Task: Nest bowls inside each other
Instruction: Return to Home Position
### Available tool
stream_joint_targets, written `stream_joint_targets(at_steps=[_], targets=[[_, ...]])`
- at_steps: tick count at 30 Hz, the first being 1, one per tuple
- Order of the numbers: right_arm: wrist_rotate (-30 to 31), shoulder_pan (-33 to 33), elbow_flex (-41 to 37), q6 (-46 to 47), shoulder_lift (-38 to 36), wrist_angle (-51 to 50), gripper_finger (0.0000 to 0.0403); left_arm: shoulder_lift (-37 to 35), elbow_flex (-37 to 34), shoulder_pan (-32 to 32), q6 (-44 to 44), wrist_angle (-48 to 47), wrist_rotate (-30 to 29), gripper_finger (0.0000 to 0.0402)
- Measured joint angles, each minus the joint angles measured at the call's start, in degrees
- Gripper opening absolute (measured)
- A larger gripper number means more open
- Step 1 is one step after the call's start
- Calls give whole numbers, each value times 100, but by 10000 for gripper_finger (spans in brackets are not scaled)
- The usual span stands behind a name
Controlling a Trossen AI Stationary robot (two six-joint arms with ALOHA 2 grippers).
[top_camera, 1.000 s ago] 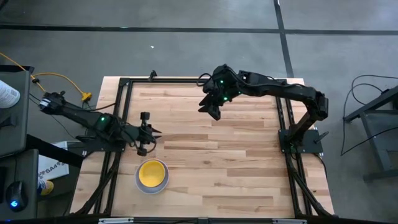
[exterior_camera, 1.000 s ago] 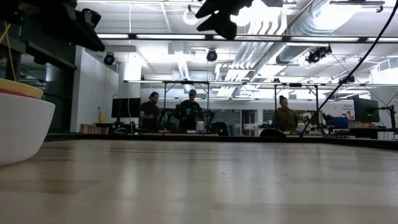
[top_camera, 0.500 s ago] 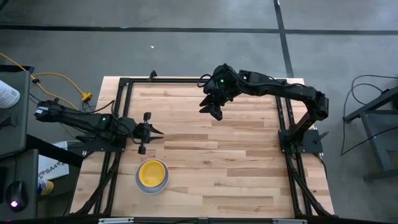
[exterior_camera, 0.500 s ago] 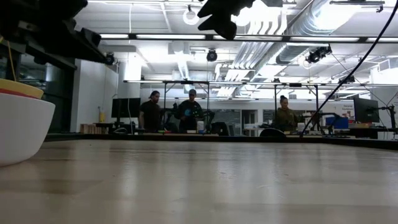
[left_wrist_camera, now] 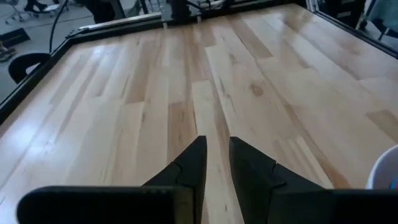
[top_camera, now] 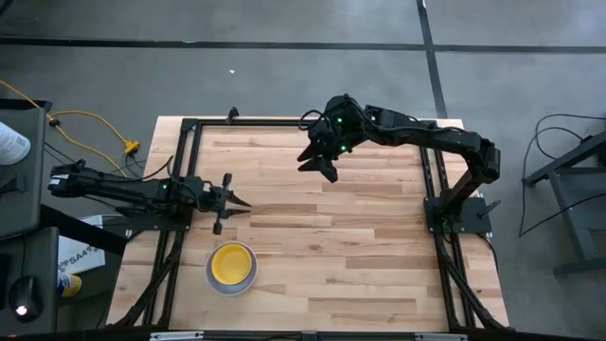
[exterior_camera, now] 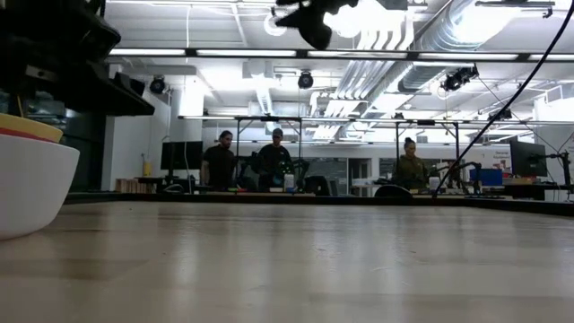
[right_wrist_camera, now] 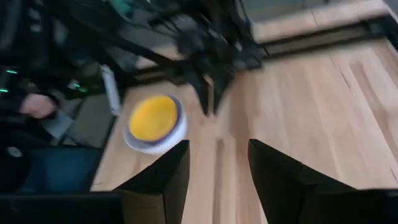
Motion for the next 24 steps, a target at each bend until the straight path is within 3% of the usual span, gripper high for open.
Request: stream_joint_targets(at_steps=[8, 18, 24], targets=[[-203, -88, 0, -185, -317, 383, 156, -271, -210, 248, 9, 73, 130, 69], [-171, -66, -4, -521, -934, -273, 156, -622, -481, 242, 5, 88, 89, 69], [-176, -35, -891, -611, -1321, -58, 156, -712, -481, 242, 33, 51, 67, 69]])
